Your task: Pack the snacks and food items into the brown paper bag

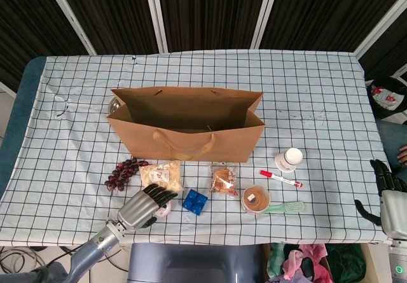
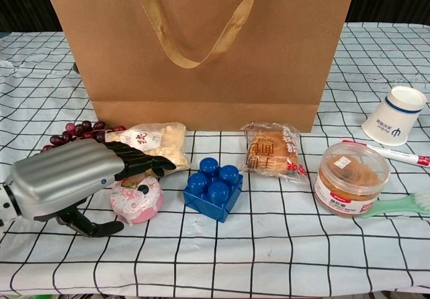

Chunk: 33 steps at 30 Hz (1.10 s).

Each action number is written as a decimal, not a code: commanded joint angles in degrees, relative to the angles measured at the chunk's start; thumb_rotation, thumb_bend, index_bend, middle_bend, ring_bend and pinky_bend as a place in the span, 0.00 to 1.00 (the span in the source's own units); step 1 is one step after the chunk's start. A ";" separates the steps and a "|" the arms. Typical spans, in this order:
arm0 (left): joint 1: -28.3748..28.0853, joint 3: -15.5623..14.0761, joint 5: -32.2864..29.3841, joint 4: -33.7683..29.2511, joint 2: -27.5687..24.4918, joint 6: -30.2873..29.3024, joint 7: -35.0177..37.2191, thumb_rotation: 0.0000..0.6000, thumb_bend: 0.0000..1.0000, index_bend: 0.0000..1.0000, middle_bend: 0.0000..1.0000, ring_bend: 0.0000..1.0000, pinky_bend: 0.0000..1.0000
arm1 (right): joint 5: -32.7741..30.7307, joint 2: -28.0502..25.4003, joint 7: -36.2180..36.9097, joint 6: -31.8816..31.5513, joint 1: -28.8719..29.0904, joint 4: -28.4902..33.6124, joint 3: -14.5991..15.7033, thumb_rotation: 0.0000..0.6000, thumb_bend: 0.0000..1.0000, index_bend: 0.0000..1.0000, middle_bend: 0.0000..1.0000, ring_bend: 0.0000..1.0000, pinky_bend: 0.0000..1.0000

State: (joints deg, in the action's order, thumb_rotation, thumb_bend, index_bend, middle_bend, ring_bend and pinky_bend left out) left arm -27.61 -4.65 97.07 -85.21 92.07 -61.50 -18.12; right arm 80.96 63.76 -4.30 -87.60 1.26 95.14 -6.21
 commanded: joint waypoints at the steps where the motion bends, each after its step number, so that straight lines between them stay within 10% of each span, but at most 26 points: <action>1: -0.15 -0.01 -0.04 0.05 0.13 0.05 0.14 1.00 0.28 0.13 0.21 0.20 0.23 | 0.06 -0.05 0.11 -0.07 -0.03 0.02 -0.01 1.00 0.20 0.02 0.07 0.17 0.21; 20: 0.05 -0.71 1.96 -1.09 -1.02 -3.78 1.50 1.00 0.33 0.15 0.26 0.41 0.37 | -0.26 0.15 0.38 -0.39 -0.18 0.16 -0.30 1.00 0.20 0.01 0.07 0.17 0.21; 33: -0.73 3.33 9.26 -16.12 -10.79 -14.07 0.74 1.00 0.33 0.19 0.28 0.41 0.37 | -0.91 0.35 -0.05 -0.10 -0.18 0.17 -0.43 1.00 0.20 0.01 0.07 0.17 0.21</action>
State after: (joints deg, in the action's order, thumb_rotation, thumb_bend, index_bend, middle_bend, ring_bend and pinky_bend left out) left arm -27.68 -3.22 104.47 -97.47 83.98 -73.52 -16.48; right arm 80.08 64.09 -4.32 -87.73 1.08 95.31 -6.63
